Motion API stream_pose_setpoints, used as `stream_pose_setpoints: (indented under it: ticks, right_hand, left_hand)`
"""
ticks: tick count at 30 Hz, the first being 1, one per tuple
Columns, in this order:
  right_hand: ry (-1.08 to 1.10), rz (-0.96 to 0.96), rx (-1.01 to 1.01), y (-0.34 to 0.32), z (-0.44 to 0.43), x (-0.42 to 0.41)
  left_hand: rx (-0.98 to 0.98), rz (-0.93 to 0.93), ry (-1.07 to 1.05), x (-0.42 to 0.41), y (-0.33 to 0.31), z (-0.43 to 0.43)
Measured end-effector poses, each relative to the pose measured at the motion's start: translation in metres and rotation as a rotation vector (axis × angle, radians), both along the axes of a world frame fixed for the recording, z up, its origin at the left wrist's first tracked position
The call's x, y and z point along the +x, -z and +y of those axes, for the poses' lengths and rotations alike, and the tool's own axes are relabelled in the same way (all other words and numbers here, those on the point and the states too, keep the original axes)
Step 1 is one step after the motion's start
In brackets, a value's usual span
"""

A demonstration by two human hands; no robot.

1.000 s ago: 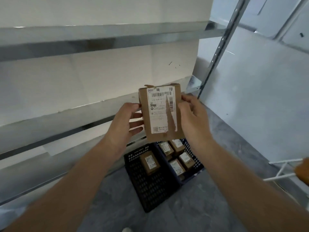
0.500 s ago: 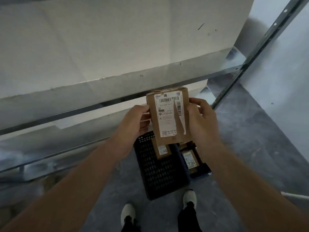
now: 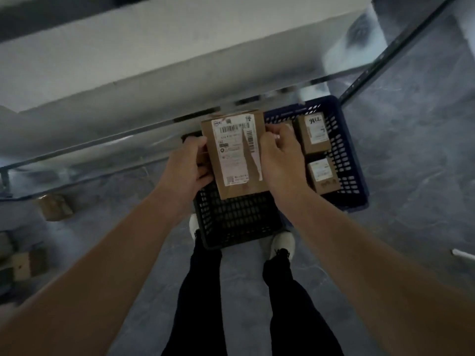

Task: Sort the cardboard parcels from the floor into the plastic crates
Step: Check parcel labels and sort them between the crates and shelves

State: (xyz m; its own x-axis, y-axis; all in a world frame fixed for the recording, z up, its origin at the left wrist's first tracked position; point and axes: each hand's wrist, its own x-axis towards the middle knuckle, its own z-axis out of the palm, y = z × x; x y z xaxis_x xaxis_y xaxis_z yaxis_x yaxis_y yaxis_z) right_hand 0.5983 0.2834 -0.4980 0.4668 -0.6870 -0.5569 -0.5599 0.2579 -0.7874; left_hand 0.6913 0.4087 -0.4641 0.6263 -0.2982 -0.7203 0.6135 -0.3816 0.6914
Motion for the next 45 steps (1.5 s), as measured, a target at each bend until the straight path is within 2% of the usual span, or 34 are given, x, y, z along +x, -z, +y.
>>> stream_pose_setpoints:
  ticks: [8,15,25,34,41,45]
  right_hand:
    - [0.0,0.177,0.075,0.181,0.027,-0.017]
    - [-0.042,0.309,0.13,0.315,0.065,-0.035]
    - [-0.122,0.446,0.162,0.429,0.067,-0.046]
    - [-0.175,0.512,0.168,0.507,0.053,-0.052]
    - [-0.165,0.505,0.164,0.526,0.055,-0.05]
    - [-0.147,0.474,0.141,0.519,0.059,-0.053]
  left_hand:
    - [0.112,0.128,0.03,-0.005,0.183,0.01]
    - [0.155,0.268,-0.059,-0.034,0.297,0.032]
    - [0.179,0.369,-0.181,-0.057,0.443,0.03]
    - [0.161,0.438,-0.224,-0.059,0.513,0.02]
    - [0.121,0.474,-0.218,-0.06,0.53,0.011]
    - [0.104,0.474,-0.195,-0.06,0.52,0.012]
